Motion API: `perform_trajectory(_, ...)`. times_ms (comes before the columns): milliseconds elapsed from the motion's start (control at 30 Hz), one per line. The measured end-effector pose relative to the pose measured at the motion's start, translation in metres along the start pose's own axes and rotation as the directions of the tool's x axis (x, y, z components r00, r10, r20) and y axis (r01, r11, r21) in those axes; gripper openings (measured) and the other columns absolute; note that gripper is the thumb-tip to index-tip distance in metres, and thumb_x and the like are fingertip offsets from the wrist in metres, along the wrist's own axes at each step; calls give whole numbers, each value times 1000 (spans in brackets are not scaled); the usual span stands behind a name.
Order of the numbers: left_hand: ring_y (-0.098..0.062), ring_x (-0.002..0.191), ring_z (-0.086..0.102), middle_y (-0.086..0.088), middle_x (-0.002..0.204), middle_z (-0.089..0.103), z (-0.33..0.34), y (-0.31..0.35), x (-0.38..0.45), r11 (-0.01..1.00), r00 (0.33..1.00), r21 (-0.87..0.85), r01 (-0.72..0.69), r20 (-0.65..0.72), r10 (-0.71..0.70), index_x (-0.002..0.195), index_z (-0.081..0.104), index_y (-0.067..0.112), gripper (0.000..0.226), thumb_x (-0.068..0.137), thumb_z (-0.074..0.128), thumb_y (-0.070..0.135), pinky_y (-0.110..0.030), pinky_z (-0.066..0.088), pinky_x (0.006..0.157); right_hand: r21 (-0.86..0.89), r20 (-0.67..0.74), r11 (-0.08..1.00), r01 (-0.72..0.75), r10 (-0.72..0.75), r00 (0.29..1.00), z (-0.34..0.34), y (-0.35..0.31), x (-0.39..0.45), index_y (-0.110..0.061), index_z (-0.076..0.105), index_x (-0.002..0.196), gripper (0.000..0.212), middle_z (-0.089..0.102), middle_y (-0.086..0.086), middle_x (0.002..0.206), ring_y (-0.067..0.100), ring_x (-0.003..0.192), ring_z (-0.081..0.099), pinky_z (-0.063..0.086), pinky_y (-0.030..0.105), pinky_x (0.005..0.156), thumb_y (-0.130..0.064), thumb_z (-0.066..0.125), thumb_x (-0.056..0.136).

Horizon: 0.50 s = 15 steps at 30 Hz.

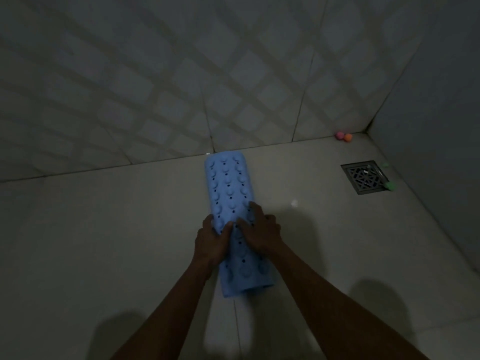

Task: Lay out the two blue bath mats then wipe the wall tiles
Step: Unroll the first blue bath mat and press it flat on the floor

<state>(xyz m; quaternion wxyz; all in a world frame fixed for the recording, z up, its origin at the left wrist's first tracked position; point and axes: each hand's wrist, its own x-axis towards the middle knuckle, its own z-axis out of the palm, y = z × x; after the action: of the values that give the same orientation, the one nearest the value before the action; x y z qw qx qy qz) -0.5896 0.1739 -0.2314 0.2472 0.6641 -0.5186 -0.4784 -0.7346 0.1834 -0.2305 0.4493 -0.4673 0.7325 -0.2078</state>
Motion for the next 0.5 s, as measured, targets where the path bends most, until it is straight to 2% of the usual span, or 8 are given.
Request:
perform_trajectory(67,-28,122,58,-11,142,55,-12,-8,-1,1000,1000,-9,13,0,-13,154,31,19,76,93,62,51,-40,51,101,24,12,999,28,-28,1000,14,-6,-4,-54,15,150,75,36,14,152,38,132,45,43,48,109,-71,46,85)
perform_trajectory(100,-28,122,59,-11,142,55,-18,-13,-2,1000,1000,-21,14,0,-14,154,32,20,76,93,63,51,-42,52,100,12,11,999,34,-34,999,18,-10,-8,-52,14,151,74,35,14,152,39,131,46,44,48,108,-67,49,88)
perform_trajectory(200,-31,118,61,-10,137,58,-30,-19,-7,998,999,-59,24,31,-22,151,34,28,75,89,65,56,-50,54,96,-7,-46,1000,22,-22,999,24,-15,-13,-42,10,157,78,34,15,150,40,131,45,42,42,104,-54,56,95)
perform_trajectory(333,-28,113,64,-4,134,61,-39,-22,-17,985,992,-157,64,116,-46,147,34,40,86,72,65,69,-52,56,93,135,-1,990,31,-31,1000,36,-17,-22,-25,10,160,84,41,7,155,28,133,51,46,31,99,-47,60,96)
perform_trajectory(400,-25,110,65,-1,131,62,-41,-19,-20,977,989,-204,58,147,-28,143,36,43,75,79,70,64,-51,58,91,176,-20,983,43,-40,999,41,-17,-25,-24,11,159,81,46,6,153,23,125,56,50,26,91,-44,60,98)
perform_trajectory(467,-20,107,65,2,126,62,-42,-14,-22,981,988,-192,23,157,8,138,38,42,60,88,70,50,-48,58,90,206,-52,978,43,-32,998,40,-18,-29,-25,14,158,76,51,5,146,17,108,58,47,19,77,-41,59,99)
perform_trajectory(500,-18,107,64,3,125,61,-40,-12,-21,984,986,-180,5,163,25,137,39,41,57,90,70,45,-47,58,91,221,-60,975,31,-18,998,38,-18,-31,-25,15,158,73,53,8,143,16,102,56,46,19,74,-39,58,100)
